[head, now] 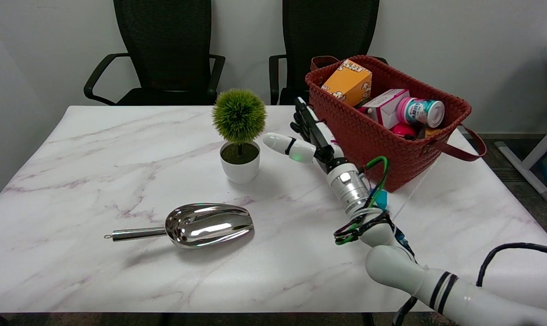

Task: Pick up the potted plant.

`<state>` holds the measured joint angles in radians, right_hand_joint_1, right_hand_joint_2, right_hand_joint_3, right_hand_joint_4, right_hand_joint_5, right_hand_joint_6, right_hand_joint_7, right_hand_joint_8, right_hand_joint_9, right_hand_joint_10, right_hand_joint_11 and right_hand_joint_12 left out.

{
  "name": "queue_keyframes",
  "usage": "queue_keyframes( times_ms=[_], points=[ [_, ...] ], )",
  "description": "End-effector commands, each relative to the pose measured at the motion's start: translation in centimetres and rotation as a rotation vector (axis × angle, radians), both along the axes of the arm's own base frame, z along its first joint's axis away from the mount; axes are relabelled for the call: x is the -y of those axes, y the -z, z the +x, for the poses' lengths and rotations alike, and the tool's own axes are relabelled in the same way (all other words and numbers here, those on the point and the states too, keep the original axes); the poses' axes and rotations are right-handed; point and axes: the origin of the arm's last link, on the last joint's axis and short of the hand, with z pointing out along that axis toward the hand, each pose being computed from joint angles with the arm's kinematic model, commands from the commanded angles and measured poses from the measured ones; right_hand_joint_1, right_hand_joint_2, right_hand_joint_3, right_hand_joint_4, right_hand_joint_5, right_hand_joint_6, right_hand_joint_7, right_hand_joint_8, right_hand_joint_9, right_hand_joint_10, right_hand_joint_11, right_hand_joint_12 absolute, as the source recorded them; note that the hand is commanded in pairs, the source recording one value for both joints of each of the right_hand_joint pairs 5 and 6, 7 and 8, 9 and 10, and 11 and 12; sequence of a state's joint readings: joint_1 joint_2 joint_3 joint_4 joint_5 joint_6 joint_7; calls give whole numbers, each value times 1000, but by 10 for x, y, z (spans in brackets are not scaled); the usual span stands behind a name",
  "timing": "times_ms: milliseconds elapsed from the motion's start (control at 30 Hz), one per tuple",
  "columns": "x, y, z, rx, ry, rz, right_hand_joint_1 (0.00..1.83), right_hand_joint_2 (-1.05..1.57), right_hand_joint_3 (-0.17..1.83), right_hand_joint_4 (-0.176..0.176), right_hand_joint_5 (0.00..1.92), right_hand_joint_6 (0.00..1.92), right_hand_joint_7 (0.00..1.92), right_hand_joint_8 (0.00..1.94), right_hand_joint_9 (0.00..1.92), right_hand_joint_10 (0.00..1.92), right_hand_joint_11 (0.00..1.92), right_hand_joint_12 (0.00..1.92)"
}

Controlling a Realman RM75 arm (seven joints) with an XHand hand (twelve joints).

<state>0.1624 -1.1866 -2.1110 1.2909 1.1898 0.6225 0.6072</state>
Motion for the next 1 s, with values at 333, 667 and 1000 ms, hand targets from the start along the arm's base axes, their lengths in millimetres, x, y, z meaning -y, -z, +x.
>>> queue_keyframes(
  times_ms=[333,667,1000],
  points=[
    [36,27,-34,31,139,59,845,601,-175,0,0,0,0,0,55,55,182,182],
    [43,30,-40,20,160,52,996,483,-175,0,0,0,0,0,47,47,202,202],
    [49,38,-46,21,185,54,1078,465,-175,0,0,0,0,0,39,39,193,193]
  ],
)
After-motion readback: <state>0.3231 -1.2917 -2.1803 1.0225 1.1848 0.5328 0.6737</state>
